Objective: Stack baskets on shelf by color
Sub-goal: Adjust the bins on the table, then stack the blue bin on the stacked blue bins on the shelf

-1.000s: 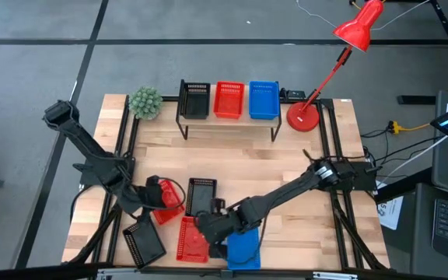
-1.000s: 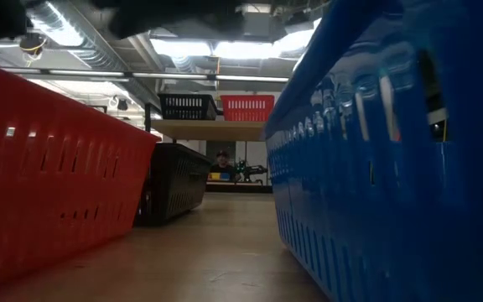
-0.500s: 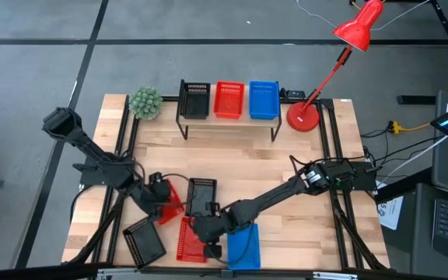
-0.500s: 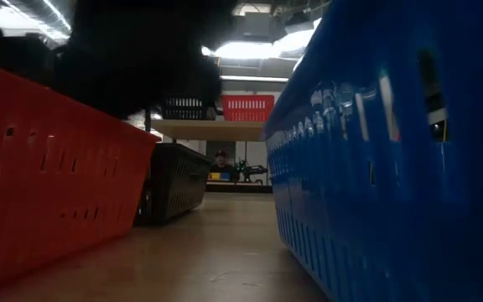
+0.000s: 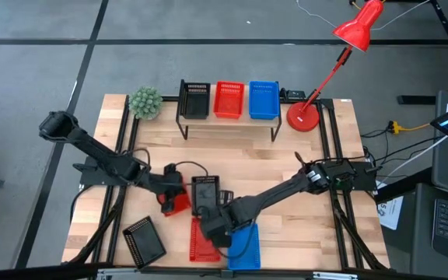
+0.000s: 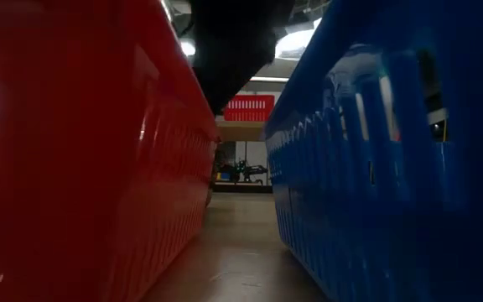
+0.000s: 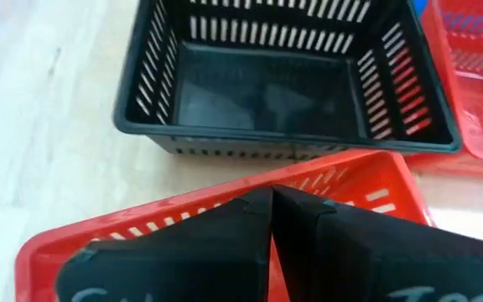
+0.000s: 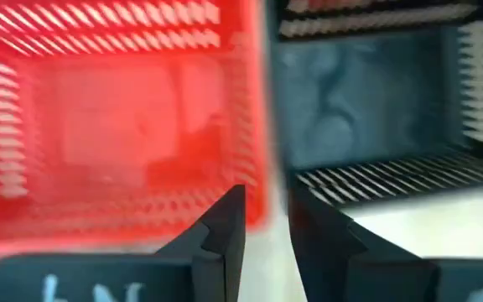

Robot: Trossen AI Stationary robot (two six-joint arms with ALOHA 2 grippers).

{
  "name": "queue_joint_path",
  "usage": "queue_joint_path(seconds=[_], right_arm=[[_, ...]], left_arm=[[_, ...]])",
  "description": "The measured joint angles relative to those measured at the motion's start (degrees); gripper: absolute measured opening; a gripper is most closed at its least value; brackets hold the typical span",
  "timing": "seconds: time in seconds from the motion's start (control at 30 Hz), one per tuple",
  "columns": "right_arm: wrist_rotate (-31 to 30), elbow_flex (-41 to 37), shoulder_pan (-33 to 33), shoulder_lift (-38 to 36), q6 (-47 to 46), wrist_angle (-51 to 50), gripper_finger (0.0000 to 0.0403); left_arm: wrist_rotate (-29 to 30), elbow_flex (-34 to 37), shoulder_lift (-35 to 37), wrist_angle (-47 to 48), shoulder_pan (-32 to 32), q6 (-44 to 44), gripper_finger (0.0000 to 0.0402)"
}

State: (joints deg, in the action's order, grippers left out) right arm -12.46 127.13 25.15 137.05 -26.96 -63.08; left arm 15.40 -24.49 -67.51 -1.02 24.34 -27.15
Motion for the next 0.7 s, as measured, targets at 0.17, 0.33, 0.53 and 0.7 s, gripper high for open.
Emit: queue_joint_path(seconds=[0.17,0.33,0.53,0.7], right_arm=[[-2.9,6.7,0.0,-0.1,-2.2,-11.6,0.0092],[0.2,6.8,1.2,-2.3,-5.8,-13.3,0.0092],[3.6,7.1,6.5,-2.6,-11.0,-11.0,0.0092],[3.6,7.1,11.6,-0.5,-16.5,-7.7,0.0092]], left_arm=[[-0.6,-1.1,0.7,0.3,0.2,0.9,0.0000],[-5.4,-3.6,3.0,2.1,3.4,0.7,0.0000],[-6.6,-5.3,7.0,3.2,10.9,-1.8,0.0000],[-3.5,-5.2,7.3,3.3,16.6,-3.2,0.0000]])
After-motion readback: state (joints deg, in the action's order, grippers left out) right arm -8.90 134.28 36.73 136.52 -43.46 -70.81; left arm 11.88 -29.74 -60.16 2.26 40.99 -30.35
